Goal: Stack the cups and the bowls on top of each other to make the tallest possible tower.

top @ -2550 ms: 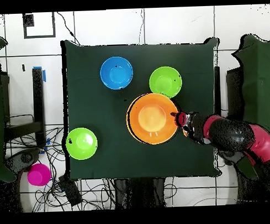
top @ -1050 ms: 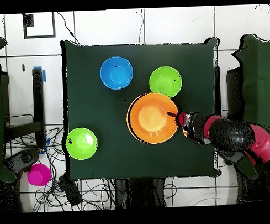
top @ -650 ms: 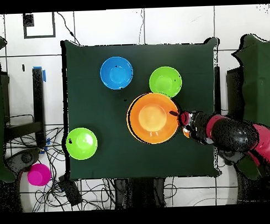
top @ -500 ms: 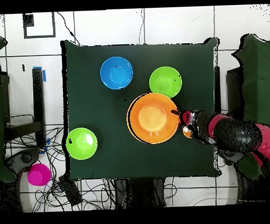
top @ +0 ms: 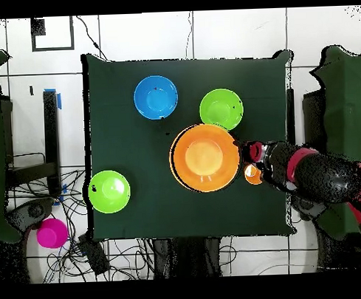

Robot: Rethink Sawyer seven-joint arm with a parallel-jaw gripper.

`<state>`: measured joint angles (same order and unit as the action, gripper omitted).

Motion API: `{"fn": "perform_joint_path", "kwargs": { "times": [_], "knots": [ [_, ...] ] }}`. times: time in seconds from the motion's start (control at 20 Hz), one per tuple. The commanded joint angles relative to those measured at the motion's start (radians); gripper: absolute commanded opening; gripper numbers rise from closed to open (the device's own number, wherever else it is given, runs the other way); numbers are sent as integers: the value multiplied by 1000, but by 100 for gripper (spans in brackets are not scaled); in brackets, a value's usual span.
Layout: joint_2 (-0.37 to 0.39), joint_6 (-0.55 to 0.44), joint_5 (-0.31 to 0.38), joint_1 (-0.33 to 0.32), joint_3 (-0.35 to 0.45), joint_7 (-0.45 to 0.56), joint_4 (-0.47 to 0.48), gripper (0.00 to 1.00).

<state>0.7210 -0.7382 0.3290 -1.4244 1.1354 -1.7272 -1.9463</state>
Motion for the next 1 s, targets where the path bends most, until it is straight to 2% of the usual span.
{"fn": "perform_joint_path", "kwargs": {
  "times": [0.05,0.25,0.35,0.7,1.0],
  "knots": [
    [39,-159,-49,7,34,109,-21,100],
    [81,-216,-99,-20,74,118,-20,100],
    [107,-246,-105,-20,73,129,9,100],
    [215,-361,-66,19,24,156,183,100],
    [244,-432,-43,41,11,181,274,100]
  ]
}}
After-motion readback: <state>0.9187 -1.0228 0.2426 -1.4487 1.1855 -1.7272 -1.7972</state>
